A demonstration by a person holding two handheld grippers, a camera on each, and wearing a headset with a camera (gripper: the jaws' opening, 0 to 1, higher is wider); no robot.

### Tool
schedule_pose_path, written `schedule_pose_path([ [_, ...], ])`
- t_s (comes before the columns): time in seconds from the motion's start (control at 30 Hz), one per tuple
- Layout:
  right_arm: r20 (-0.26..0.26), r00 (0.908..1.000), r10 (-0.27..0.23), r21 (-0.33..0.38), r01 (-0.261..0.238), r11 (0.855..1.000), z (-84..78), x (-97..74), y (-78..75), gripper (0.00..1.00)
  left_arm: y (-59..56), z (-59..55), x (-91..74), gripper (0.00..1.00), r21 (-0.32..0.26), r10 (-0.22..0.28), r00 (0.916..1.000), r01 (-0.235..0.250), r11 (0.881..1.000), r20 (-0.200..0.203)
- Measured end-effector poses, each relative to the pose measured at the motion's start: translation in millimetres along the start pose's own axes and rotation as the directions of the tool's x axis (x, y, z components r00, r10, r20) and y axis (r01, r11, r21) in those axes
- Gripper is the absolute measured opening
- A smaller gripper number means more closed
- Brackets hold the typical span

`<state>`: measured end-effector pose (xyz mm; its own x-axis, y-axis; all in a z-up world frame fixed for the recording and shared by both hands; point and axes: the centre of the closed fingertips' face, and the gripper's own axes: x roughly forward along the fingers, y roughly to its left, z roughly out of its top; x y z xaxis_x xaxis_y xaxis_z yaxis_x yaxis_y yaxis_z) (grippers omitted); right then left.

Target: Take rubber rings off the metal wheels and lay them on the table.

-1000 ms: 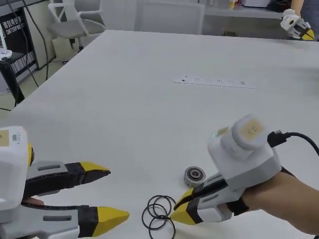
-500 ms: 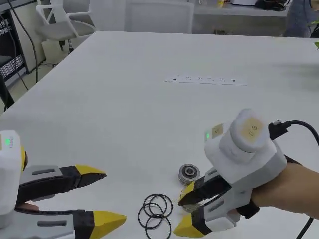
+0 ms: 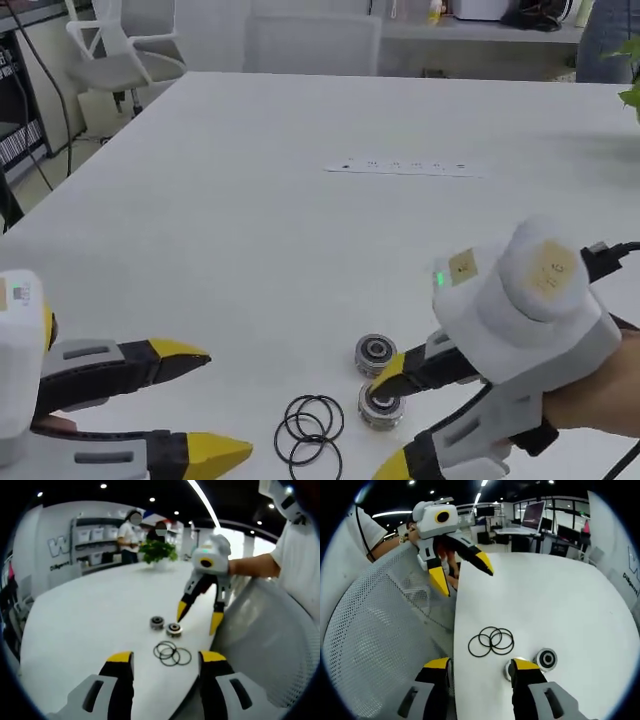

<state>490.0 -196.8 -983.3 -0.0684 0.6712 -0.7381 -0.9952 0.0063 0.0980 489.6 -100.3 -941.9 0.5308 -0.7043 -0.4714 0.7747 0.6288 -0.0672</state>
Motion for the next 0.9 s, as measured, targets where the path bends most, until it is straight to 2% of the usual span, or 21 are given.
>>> schedule_pose_path([
  [0.13,0.038,0.9990,-0.024,0.030,0.022,0.999,0.9,-10.8,-3.7,0.48,-0.9,-0.1,0.4,0.53,-0.003,-0.005,1.0000,0.005,1.000,0.000],
  [0.33,0.099,0.9928,-0.067,0.084,0.059,0.995,0.4,-31.0,-10.1,0.52,-0.5,-1.1,0.5,0.54,-0.008,-0.002,1.0000,0.002,1.000,-0.006],
  [0.53,0.161,0.9781,-0.131,0.143,0.108,0.984,-7.1,-48.5,-18.0,0.56,-0.5,-2.8,1.0,0.54,-0.004,-0.005,0.9999,0.005,1.000,-0.016],
  [0.8,0.219,0.9563,-0.194,0.221,0.145,0.965,-18.9,-67.6,-17.1,0.62,0.4,-5.0,1.2,0.54,-0.011,-0.006,0.9997,0.006,1.000,-0.022],
  [0.9,0.242,0.9452,-0.219,0.258,0.155,0.954,-22.7,-75.1,-16.2,0.64,2.2,-4.8,0.8,0.55,-0.013,0.000,0.9998,0.000,1.000,-0.019],
])
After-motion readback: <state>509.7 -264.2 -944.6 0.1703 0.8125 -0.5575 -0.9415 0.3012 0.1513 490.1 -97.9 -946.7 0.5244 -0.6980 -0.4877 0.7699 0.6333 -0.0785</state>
